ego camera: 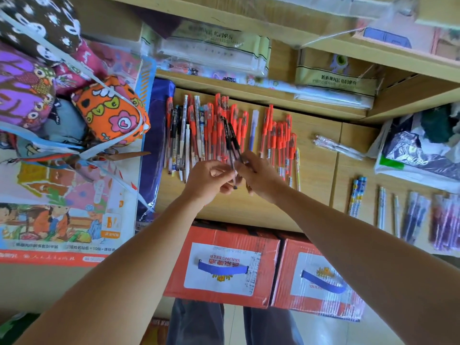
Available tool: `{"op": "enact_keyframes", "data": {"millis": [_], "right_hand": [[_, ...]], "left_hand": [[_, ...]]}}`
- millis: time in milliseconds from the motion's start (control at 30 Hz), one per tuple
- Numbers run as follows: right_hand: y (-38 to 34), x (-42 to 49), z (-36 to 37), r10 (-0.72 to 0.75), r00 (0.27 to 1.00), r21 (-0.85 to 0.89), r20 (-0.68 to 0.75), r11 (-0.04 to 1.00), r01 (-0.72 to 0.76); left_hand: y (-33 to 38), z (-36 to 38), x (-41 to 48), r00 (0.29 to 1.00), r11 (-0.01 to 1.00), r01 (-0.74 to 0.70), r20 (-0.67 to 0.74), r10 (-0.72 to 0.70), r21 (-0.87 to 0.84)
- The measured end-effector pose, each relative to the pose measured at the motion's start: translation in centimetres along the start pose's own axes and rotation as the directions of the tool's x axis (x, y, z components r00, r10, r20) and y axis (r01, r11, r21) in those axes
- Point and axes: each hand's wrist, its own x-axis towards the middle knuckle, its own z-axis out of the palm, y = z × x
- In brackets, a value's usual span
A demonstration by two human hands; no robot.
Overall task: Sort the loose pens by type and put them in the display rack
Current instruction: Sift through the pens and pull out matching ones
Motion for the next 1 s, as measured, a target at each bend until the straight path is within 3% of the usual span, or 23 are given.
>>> {"op": "enact_keyframes", "data": {"millis": [133,400,533,700,800,900,933,1000], "right_hand": [[0.4,-0.9,-0.4,-0.044,0.998,-0.015,0.034,0.999,0.045],[3.9,-3.3,-2.8,-0.023,0.997,0.026,0.071,0.999,0.022],[5.5,-5.8,-5.2,-0.033,0.995,0.075,0.097,0.997,0.026],[7.9,-8.4,-8.0,0.006,0.986,0.066,0.167,0.998,-0.018],[9.1,-9.3,-9.2,0.052,0.986,0.108,0.157,0.992,-0.069],[10.3,-9.7,-10.3,0.025,0.997,0.089,0.077,0.996,-0.031],[10.8,-9.7,-10.7,0.028,0.998,0.081,0.047,0.996,-0.032],[12.3,-9.6,-11.6,0.068,0.998,0.075,-0.003,0.995,-0.068]], "left_hand": [[0.3,0.8,-0.7,0.999,0.994,0.039,-0.028,-0.042,-0.103],[0.3,4.1,-0.9,0.999,0.982,0.037,0.018,-0.041,0.183],[0.8,7.1,-0.3,0.971,0.972,0.173,-0.14,-0.196,-0.159],[1.7,11.9,0.5,0.949,0.953,0.241,-0.161,-0.271,-0.182],[1.9,15.0,0.8,0.977,0.975,0.195,-0.067,-0.203,-0.109],[2.2,18.0,0.9,0.996,0.995,0.092,0.022,-0.091,-0.03],[2.3,18.8,1.2,0.999,0.999,0.044,0.024,-0.045,0.032],[2.0,20.1,1.9,0.995,0.945,-0.095,0.016,0.095,0.314]]}}
